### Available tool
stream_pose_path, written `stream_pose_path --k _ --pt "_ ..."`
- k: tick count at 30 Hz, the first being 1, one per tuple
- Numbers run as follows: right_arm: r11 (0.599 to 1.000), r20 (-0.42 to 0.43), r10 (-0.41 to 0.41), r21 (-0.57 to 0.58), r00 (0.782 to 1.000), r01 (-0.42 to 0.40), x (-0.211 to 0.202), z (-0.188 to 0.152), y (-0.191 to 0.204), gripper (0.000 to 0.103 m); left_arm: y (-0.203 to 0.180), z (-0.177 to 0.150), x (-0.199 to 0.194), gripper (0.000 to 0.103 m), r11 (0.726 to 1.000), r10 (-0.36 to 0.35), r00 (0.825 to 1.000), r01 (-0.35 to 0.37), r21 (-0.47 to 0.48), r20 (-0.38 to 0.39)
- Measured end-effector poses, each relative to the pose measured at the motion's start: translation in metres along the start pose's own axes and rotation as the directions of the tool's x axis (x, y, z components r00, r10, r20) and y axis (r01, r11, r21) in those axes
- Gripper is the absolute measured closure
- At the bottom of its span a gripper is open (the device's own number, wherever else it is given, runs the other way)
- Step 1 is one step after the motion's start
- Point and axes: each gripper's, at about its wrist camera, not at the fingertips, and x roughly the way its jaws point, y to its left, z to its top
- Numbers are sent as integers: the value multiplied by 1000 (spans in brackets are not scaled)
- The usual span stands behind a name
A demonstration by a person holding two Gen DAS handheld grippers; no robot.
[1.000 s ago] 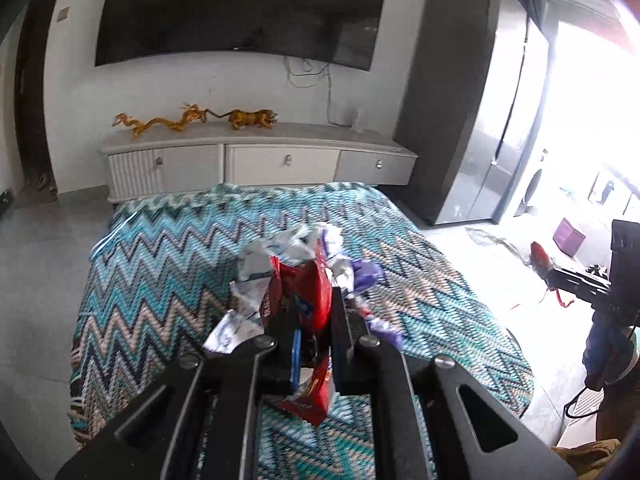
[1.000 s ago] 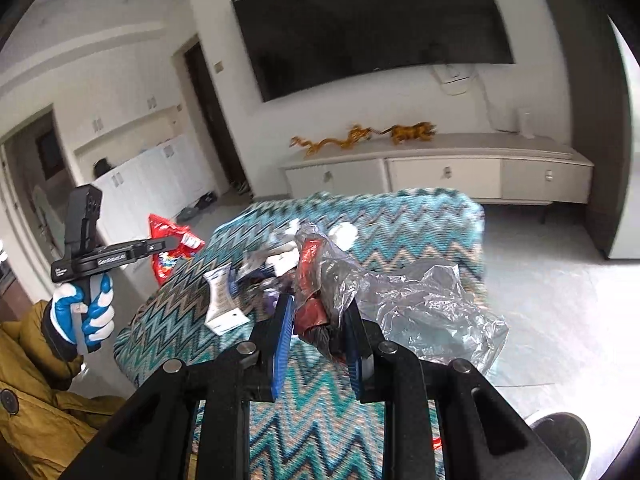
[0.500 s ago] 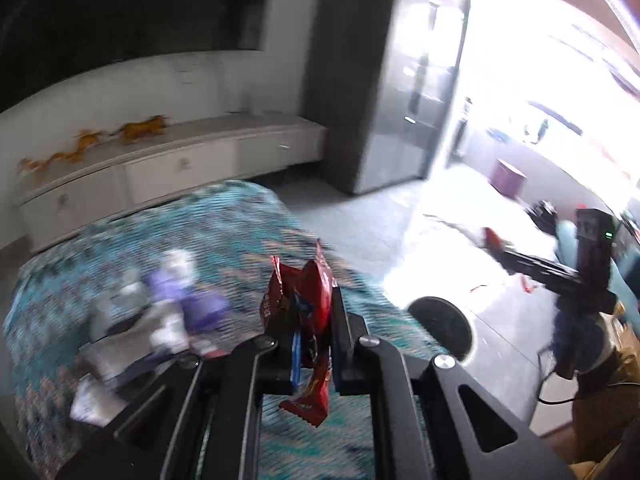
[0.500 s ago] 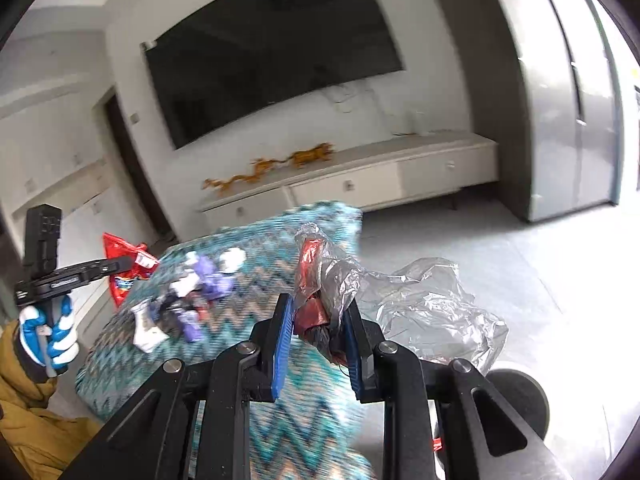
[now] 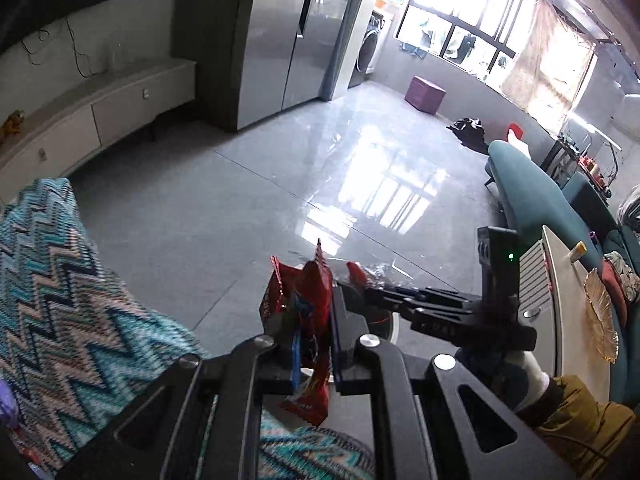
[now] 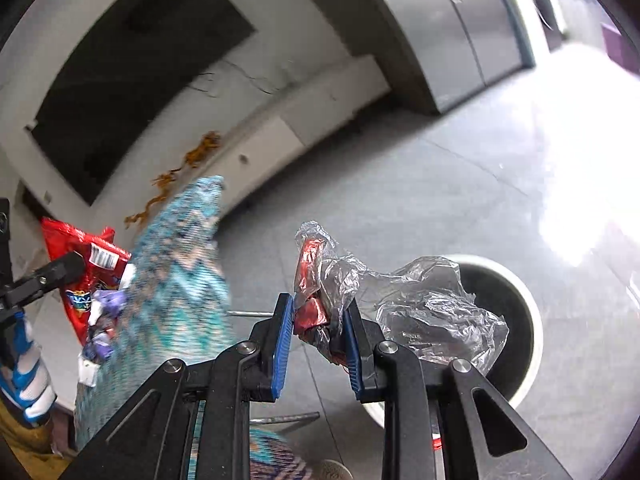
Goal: Collect trash
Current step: 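Carry both items over the bin and open both grippers, then move both grippers back over the trash pile on the blanket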
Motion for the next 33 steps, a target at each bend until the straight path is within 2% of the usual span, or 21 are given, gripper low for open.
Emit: stream_pose_path --k 7,9,11,14,17,21,24,31,33 --pt "997 -81 -50 57 995 55 30 -7 -48 77 -12 15 77 91 998 -39 995 34 -62 -89" --pt "994 -91 -69 76 993 76 33 -9 -60 70 -12 18 90 89 996 -38 994 31 -78 -98" --pt "991 -94 -88 93 992 97 32 -11 -68 56 -13 20 101 89 995 -46 993 36 -91 -111" --pt "988 -80 -97 114 992 106 22 -15 -81 50 -14 19 115 85 994 -50 990 37 -98 -132" --pt "987 -72 -111 107 991 118 13 -16 -81 46 -11 18 125 74 992 -62 988 45 -116 -145" --pt "985 -53 -137 102 989 142 0 -14 -79 46 -10 15 126 66 989 -84 985 63 -137 -153" --pt "982 -22 -156 102 988 157 -13 -12 -71 46 -7 13 120 54 988 -85 986 65 -141 -142" --pt "980 62 -183 92 981 177 -50 -6 -55 43 -5 7 87 54 987 -98 990 84 -134 -104" --pt "981 89 -181 81 980 173 -60 -4 -44 42 -7 8 72 54 990 -82 993 72 -119 -80"
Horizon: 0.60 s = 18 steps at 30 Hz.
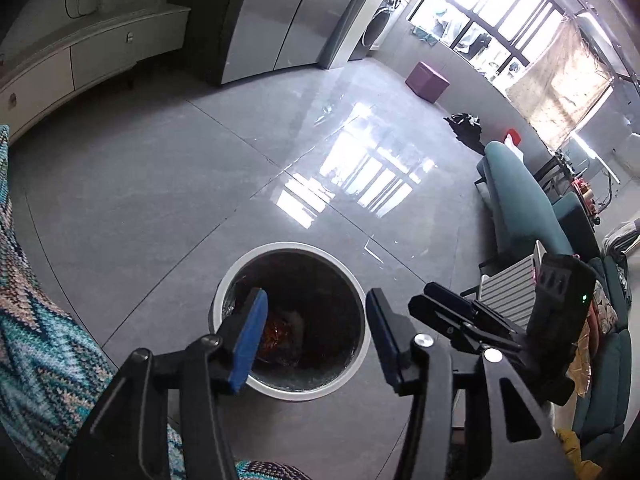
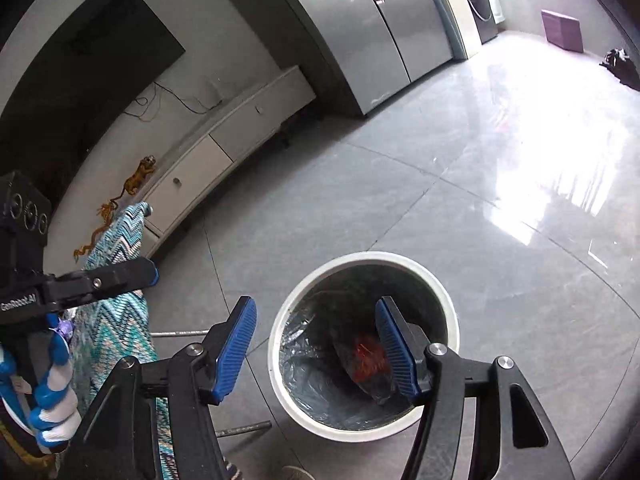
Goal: Collect trash
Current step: 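Move both grippers back over the trash pile on the blanket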
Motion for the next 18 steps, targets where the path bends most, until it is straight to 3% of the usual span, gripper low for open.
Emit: stream_pose_path --k 5,11,14,18 --pt "997 57 27 -78 998 -23 -26 9 40 36 -4 -5 -57 54 997 56 990 -62 43 130" --pt "972 111 96 -227 989 -69 -54 20 114 32 9 -28 -137 53 989 125 958 -141 46 259" --pt "946 122 136 -311 983 -93 -63 22 158 30 29 -48 -173 35 982 178 936 -187 1 304" --pt "899 107 196 -417 975 -135 -69 15 216 30 67 -80 -220 32 965 262 901 -247 -87 345"
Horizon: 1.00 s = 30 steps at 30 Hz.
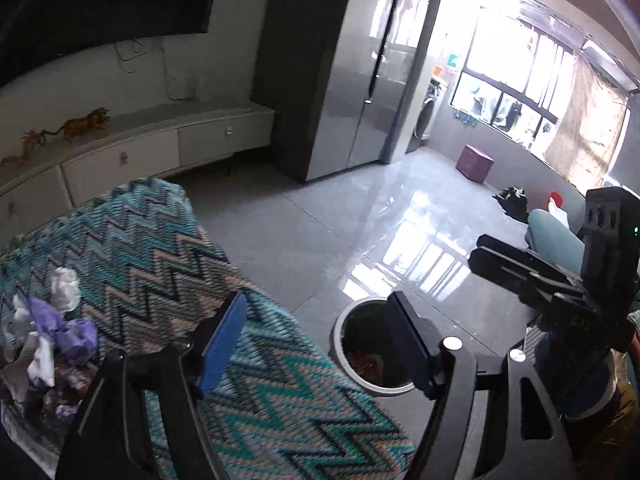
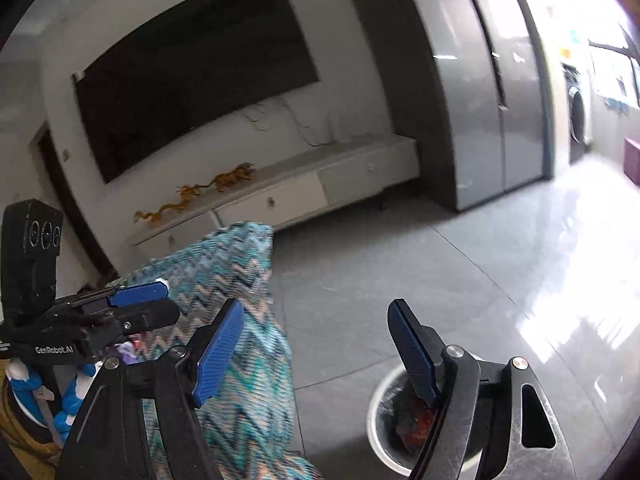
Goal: Collect trash
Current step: 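Move both grippers back over the trash pile on the blanket, then grasp a white printed packet with the left gripper while the right grasps a purple glove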
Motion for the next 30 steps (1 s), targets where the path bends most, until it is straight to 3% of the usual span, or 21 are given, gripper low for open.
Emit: stream_pose_path --k 4,9,13,18,20,23,26,30 --pt "994 -3 64 -84 998 -64 10 11 50 30 54 -21 -43 32 991 114 993 -111 -82 40" --pt "976 -39 143 -158 989 -147 33 17 99 30 117 -50 -85 29 951 259 965 -245 -189 49" --pt "953 -90 204 -208 975 -219 54 12 137 30 166 -87 -111 26 889 346 938 -327 -320 2" --pt "914 -177 277 -254 944 -315 84 -2 177 30 206 -133 -129 25 779 436 895 -428 -457 -94" --pt "900 -209 295 -267 932 -345 93 -9 189 30 223 -152 -129 24 734 432 890 -442 -516 -147" --pt "876 -266 323 -279 908 -394 108 -22 206 30 235 -164 -128 24 699 407 895 -435 -567 -185" --pt "858 -326 330 -288 886 -426 124 -36 216 30 241 -165 -125 24 700 385 905 -414 -583 -180" --pt "839 -397 334 -288 855 -462 146 -56 225 30 247 -154 -109 24 691 374 906 -416 -591 -201"
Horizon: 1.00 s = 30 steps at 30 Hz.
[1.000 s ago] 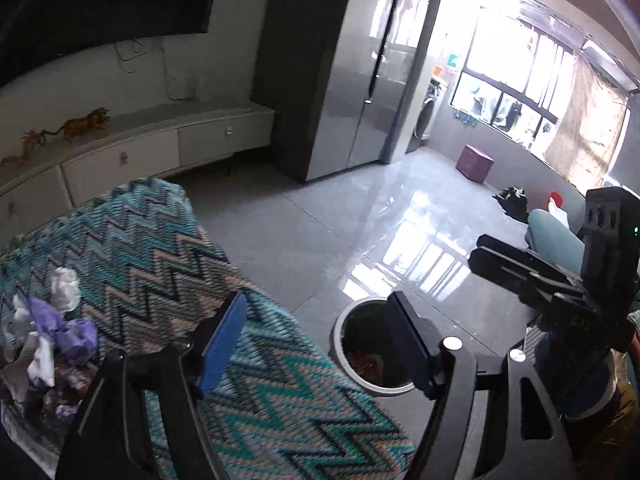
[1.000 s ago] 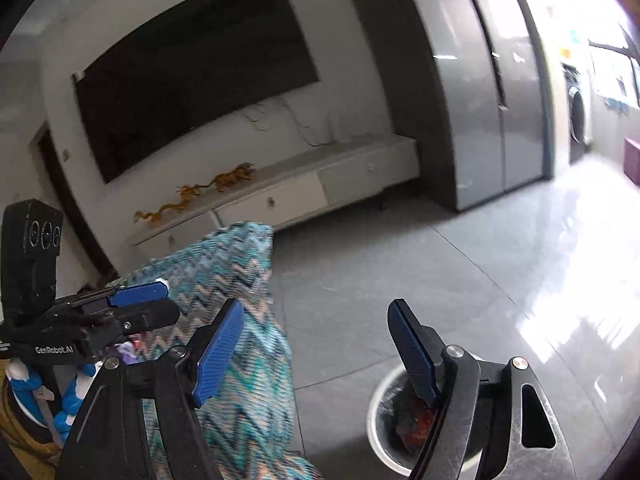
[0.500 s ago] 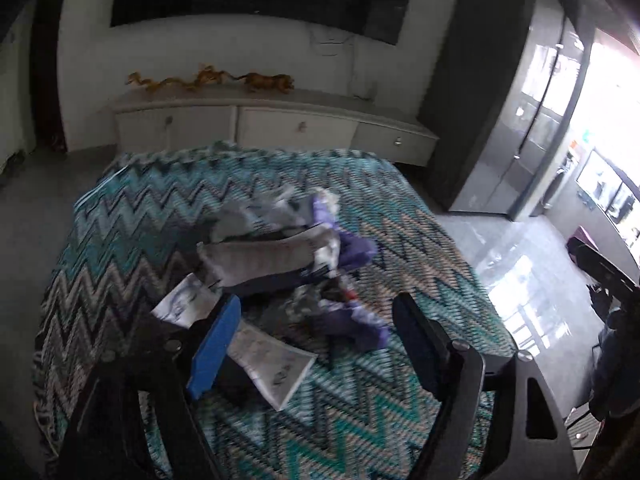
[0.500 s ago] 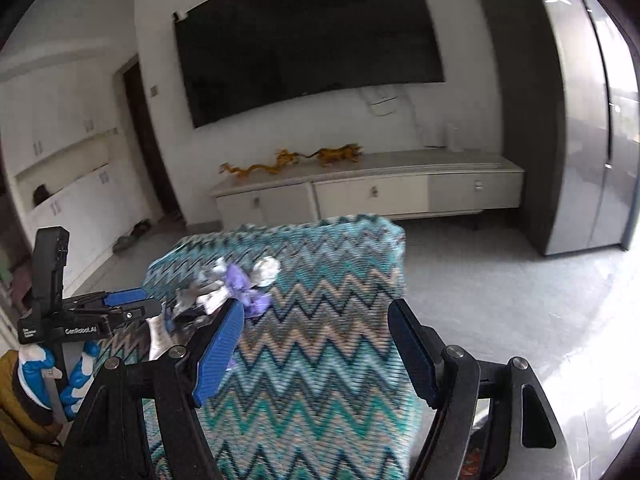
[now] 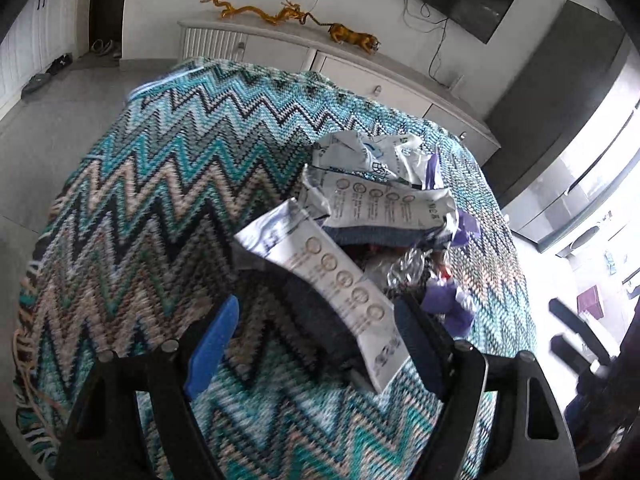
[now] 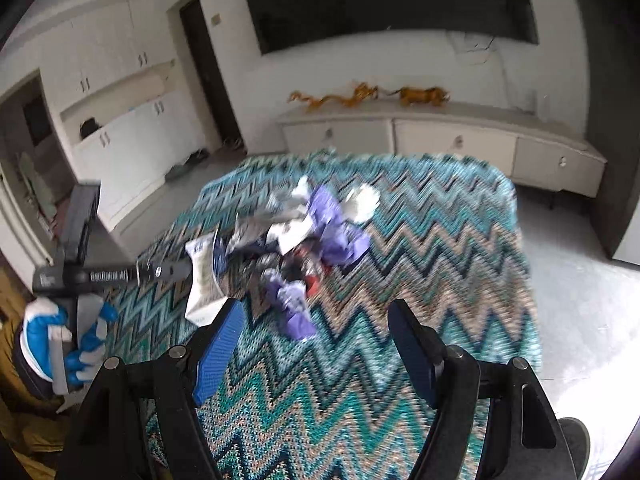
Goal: Collect trash
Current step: 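Grasp a white printed packet with the left gripper while the right grasps a purple glove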
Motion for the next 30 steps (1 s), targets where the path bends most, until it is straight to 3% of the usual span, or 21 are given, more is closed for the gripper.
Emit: stream_pose_path --k 8,15,18,20,23,26,28,30 --pt "997 -93 43 -56 995 -48 44 -2 11 32 -6 16 34 24 996 76 994 -78 -30 -77" --pt "995 -150 62 -73 987 -73 83 3 17 45 3 20 48 24 996 46 992 -55 -74 -116" --pt "995 -175 57 -73 983 -71 95 3 20 50 7 19 44 35 996 26 994 -35 -86 -105" --pt "995 -188 52 -71 981 -66 102 1 20 59 12 17 41 45 995 -6 995 -4 -103 -98" --pt "995 -193 60 -67 979 -74 105 -1 20 75 17 14 34 50 993 -37 996 28 -114 -80" --pt "994 -178 73 -69 981 -87 99 -4 22 76 21 11 28 55 991 -65 996 58 -124 -57" --pt "993 -164 84 -70 983 -97 90 -6 23 77 24 11 22 66 987 -99 994 93 -133 -40" --pt "992 -144 91 -74 985 -102 78 -7 26 77 26 11 15 67 985 -111 994 107 -132 -20"
